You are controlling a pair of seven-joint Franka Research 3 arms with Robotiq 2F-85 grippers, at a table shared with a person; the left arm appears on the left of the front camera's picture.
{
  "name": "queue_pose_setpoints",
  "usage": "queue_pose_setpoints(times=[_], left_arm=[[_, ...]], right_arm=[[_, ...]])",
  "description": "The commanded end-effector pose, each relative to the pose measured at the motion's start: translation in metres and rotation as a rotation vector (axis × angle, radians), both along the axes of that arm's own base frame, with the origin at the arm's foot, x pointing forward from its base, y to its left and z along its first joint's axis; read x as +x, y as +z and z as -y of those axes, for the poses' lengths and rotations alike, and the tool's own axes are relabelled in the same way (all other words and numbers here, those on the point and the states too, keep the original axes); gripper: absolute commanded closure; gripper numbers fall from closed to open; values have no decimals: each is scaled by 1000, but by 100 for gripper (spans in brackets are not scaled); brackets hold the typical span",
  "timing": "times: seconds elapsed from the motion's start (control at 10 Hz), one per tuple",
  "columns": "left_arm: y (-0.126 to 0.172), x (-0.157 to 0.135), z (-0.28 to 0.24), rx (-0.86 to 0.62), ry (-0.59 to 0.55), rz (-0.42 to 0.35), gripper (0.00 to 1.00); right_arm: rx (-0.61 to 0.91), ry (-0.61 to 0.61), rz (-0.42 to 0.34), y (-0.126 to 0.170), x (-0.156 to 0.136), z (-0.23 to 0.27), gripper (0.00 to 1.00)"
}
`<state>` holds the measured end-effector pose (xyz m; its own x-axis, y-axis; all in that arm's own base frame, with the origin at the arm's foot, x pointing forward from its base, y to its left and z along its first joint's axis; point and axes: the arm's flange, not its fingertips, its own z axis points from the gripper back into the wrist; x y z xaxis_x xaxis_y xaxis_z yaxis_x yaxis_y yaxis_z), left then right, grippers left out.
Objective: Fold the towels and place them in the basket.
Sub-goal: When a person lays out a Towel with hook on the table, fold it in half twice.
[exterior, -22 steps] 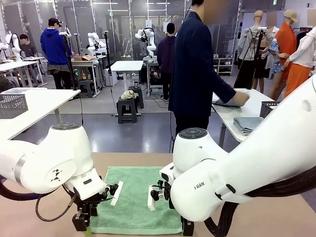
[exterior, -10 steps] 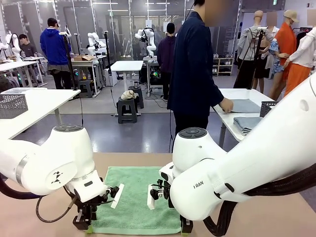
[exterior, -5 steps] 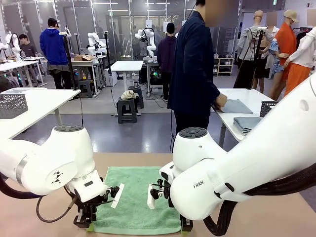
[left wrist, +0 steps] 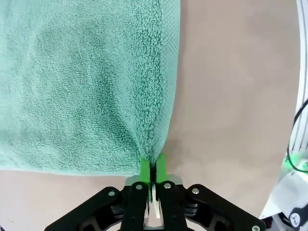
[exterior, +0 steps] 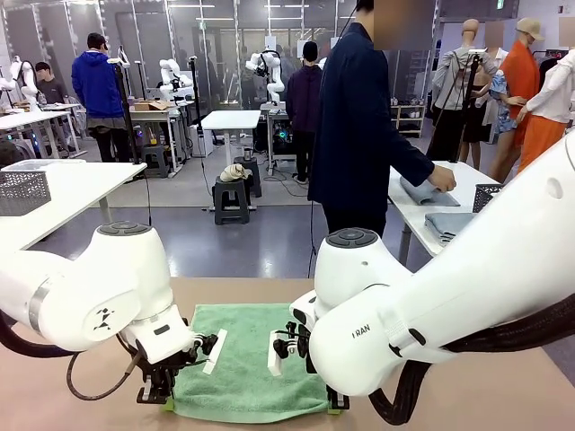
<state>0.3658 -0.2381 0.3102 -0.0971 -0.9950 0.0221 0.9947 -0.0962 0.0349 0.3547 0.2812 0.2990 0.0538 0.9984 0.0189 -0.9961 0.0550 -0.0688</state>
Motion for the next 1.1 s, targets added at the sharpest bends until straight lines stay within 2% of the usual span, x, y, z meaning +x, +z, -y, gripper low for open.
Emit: queue_pose_setpoints(times=[0.0,0.3,0.8,1.0], left_arm=[[6,1,2,39,14,24,100],[15,3,2,33,8,30,100],[65,10,-1,28,57,59,100],[78,10,-1,33,62,84,100]], right_arm=[[1,4,5,7,1,1,100],[16,20,8,15,2,2,100],[2,12,116,74,5,0,100],[-6,8,142,86,4,0,100]])
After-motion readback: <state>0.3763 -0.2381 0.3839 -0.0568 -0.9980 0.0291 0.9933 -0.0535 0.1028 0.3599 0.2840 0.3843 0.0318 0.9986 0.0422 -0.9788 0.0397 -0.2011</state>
